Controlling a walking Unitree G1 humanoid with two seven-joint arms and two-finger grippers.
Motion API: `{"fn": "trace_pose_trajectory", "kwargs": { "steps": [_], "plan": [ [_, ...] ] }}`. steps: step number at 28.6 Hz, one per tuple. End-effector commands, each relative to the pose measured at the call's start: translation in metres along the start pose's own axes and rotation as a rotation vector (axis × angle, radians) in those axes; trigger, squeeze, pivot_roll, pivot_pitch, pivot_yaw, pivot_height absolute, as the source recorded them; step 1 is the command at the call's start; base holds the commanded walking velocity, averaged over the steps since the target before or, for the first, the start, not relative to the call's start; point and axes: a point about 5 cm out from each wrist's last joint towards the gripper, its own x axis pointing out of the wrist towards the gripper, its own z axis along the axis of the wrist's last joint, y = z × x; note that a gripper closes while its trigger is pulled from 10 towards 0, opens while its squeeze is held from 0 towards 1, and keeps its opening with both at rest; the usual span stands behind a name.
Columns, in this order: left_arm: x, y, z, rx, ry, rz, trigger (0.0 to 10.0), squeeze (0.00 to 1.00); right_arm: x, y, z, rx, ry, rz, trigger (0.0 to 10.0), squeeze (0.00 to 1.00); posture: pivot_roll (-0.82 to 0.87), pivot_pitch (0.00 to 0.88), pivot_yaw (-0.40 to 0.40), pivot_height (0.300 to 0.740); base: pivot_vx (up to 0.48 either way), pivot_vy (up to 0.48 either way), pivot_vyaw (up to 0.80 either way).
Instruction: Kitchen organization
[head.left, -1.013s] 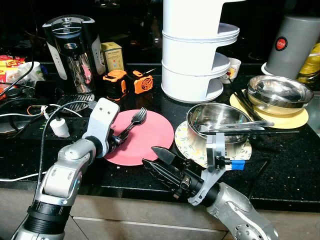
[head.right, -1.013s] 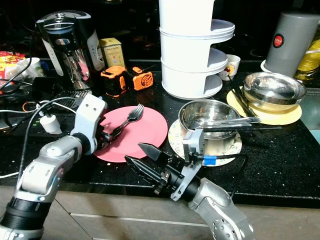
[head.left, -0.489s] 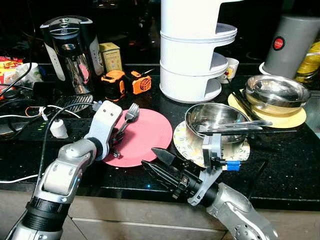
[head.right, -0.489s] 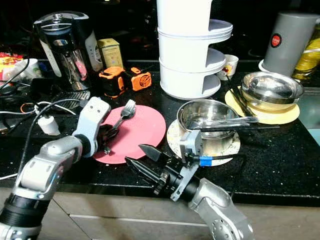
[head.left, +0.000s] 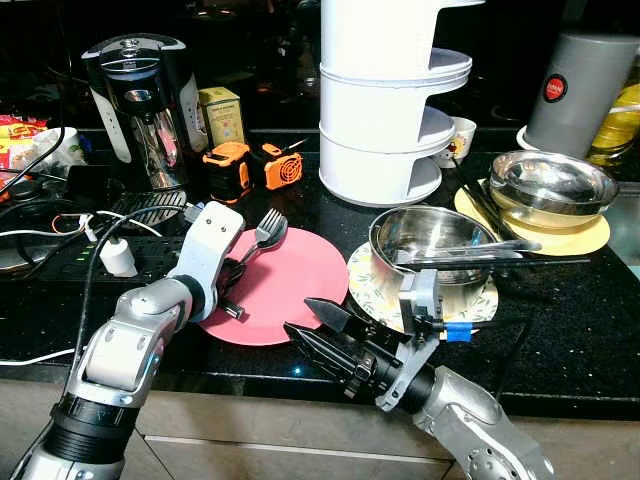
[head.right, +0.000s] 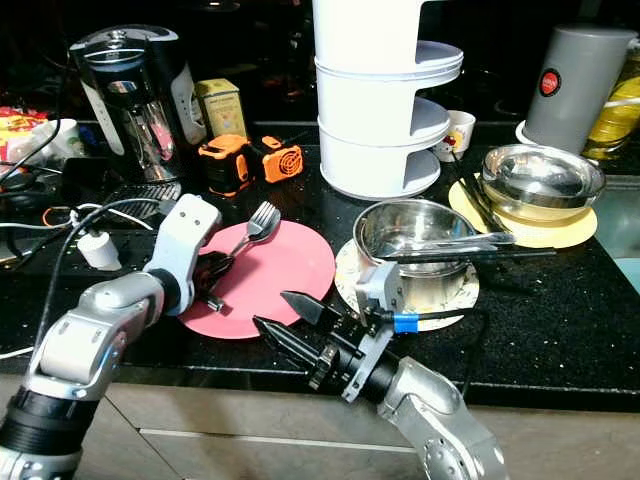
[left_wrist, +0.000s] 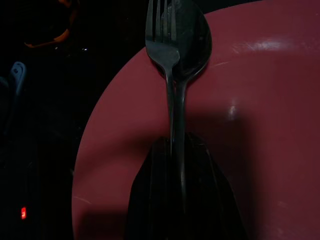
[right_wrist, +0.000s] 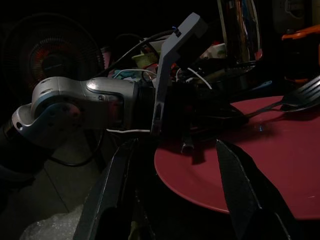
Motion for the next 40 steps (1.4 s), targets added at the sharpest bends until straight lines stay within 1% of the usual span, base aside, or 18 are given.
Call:
{"fn": "trace_pose_trajectory", "kwargs": {
  "steps": [1,2,3,11,13,14,17,20,22,23,25,26,30,31,32,33,38,40],
  "plan": [
    [0.002,-0.006,0.004,-0.044,-0.043,-0.029,0.0,0.0,0.002,0.0,-0.001,-0.007,0.003,-0.001,10.0,0.0,-0.02,0.0,0.023,0.74,0.0,0.0,0.0],
    [0.002,-0.006,0.004,-0.044,-0.043,-0.029,0.0,0.0,0.002,0.0,-0.001,-0.007,0.003,-0.001,10.0,0.0,-0.02,0.0,0.023,0.74,0.0,0.0,0.0],
    [0.0,-0.008,0.02,-0.116,-0.15,-0.054,0.0,0.0,0.003,-0.001,0.0,-0.004,-0.01,-0.007,10.0,0.0,-0.02,0.0,0.025,0.74,0.0,0.0,0.0],
    [-0.005,-0.01,0.031,-0.227,-0.257,-0.094,0.0,0.0,0.005,-0.005,0.006,0.016,-0.06,-0.038,10.0,0.0,-0.02,0.0,0.026,0.74,0.0,0.0,0.0],
    [-0.01,-0.012,0.035,-0.306,-0.321,-0.137,0.0,0.0,0.007,-0.013,0.011,0.03,-0.101,-0.103,10.0,0.0,-0.02,0.0,0.026,0.74,0.0,0.0,0.0],
    [-0.01,-0.012,0.035,-0.306,-0.321,-0.137,0.0,0.0,0.007,-0.013,0.011,0.03,-0.101,-0.103,10.0,0.0,-0.02,0.0,0.026,0.74,0.0,0.0,0.0],
    [-0.016,-0.019,0.037,-0.381,-0.392,-0.216,0.0,0.0,0.01,-0.027,0.019,0.06,-0.163,-0.217,10.0,0.0,-0.01,0.0,0.025,0.74,0.0,0.0,0.0],
    [-0.024,-0.028,0.037,-0.392,-0.451,-0.301,0.0,0.0,0.013,-0.037,0.024,0.091,-0.198,-0.295,10.0,0.0,-0.01,0.0,0.022,0.74,0.0,0.0,0.0],
    [-0.027,-0.029,0.035,-0.411,-0.477,-0.315,0.0,0.0,0.015,-0.04,0.029,0.121,-0.231,-0.307,10.0,0.0,-0.01,0.0,0.022,0.74,0.0,0.0,0.0],
    [-0.028,-0.029,0.033,-0.422,-0.48,-0.317,0.0,0.0,0.016,-0.04,0.033,0.153,-0.268,-0.297,10.0,0.12,-0.01,0.0,0.022,0.74,0.0,0.0,0.0],
    [-0.029,-0.028,0.032,-0.43,-0.481,-0.319,0.0,0.0,0.016,-0.04,0.035,0.175,-0.294,-0.29,10.0,0.12,-0.01,0.0,0.022,0.74,0.0,0.0,0.0],
    [-0.029,-0.028,0.03,-0.433,-0.479,-0.315,0.0,0.0,0.017,-0.039,0.038,0.193,-0.318,-0.281,10.0,1.0,-0.01,0.0,0.02,0.74,0.0,0.0,0.0],
    [-0.033,-0.03,0.025,-0.42,-0.499,-0.313,0.0,0.0,0.023,-0.042,0.043,0.195,-0.321,-0.31,10.0,1.0,-0.01,0.0,0.019,0.74,0.0,0.0,0.0],
    [-0.034,-0.031,0.025,-0.416,-0.509,-0.32,0.0,0.0,0.025,-0.042,0.044,0.198,-0.319,-0.312,10.0,0.58,-0.01,0.0,0.017,0.74,0.0,0.0,0.0],
    [-0.035,-0.032,0.026,-0.413,-0.516,-0.323,0.0,0.0,0.026,-0.042,0.044,0.2,-0.318,-0.312,10.0,0.58,-0.01,0.0,0.016,0.74,0.0,0.0,0.0],
    [-0.036,-0.033,0.026,-0.409,-0.522,-0.329,0.0,0.0,0.027,-0.041,0.044,0.2,-0.314,-0.309,10.0,0.0,-0.01,0.0,0.016,0.74,0.0,0.0,0.0],
    [-0.04,-0.038,0.026,-0.402,-0.543,-0.374,0.0,0.0,0.034,-0.039,0.044,0.196,-0.29,-0.296,10.0,0.0,0.0,0.0,0.014,0.74,0.0,0.0,0.0],
    [-0.044,-0.043,0.026,-0.39,-0.55,-0.415,0.0,0.0,0.04,-0.037,0.042,0.177,-0.252,-0.288,10.0,0.0,0.0,0.0,0.012,0.74,0.0,0.0,0.0]
  ]
}}
